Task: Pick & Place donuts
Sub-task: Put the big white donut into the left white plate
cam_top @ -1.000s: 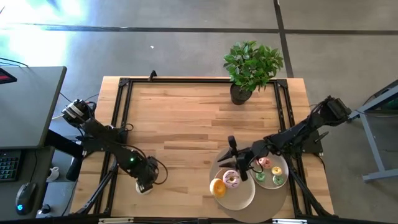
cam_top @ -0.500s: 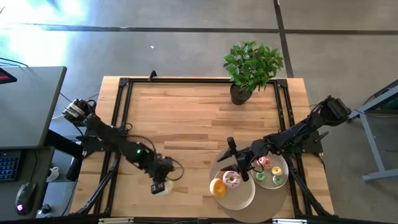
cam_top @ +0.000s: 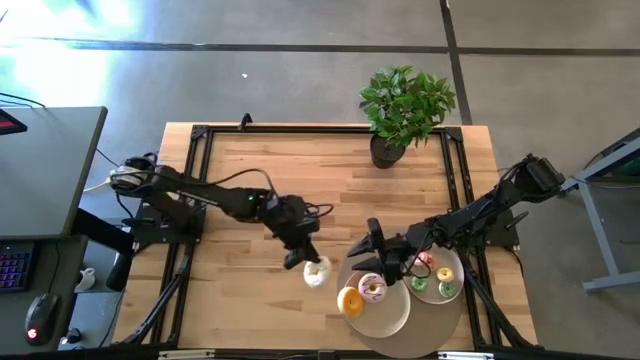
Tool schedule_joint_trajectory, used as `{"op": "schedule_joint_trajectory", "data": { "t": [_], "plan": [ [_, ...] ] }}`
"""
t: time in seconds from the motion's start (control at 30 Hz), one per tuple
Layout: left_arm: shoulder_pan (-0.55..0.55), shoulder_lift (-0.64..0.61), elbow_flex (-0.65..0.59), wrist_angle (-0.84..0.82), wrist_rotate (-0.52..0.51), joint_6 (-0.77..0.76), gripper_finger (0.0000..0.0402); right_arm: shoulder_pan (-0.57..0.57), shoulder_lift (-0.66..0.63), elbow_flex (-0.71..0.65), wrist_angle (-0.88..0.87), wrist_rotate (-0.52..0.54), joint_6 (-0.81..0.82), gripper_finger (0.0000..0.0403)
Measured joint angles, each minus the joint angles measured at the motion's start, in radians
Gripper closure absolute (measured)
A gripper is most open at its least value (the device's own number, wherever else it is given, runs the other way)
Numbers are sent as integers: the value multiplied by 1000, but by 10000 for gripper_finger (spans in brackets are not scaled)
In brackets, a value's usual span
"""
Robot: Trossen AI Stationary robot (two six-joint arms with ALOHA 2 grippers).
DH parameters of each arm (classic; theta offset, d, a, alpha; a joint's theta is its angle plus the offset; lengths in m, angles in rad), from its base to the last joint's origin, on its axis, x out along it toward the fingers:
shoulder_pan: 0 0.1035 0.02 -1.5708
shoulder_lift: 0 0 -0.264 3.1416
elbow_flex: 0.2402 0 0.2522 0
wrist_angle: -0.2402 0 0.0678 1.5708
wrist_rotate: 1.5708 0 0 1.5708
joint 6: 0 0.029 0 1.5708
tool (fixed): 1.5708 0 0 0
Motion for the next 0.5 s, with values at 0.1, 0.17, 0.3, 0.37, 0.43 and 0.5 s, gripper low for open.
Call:
{"op": "schedule_joint_trajectory", "data": {
  "t": [0.1,0.17,0.3,0.37,0.43,0.5],
  "plan": [
    [32,67,1,84,61,-77,395,-16,0,0,-2,-31,-41,201],
    [47,110,-2,187,102,-133,395,-25,0,0,-5,-77,-29,201],
    [74,165,2,381,189,-218,394,-31,0,0,-7,-106,-19,201],
    [86,183,2,446,205,-245,394,-31,0,0,-8,-115,-19,201],
    [97,190,2,464,214,-265,394,-31,0,0,-7,-116,-19,201],
    [103,191,2,464,214,-270,394,-31,0,0,-4,-114,-19,201]
  ]
}}
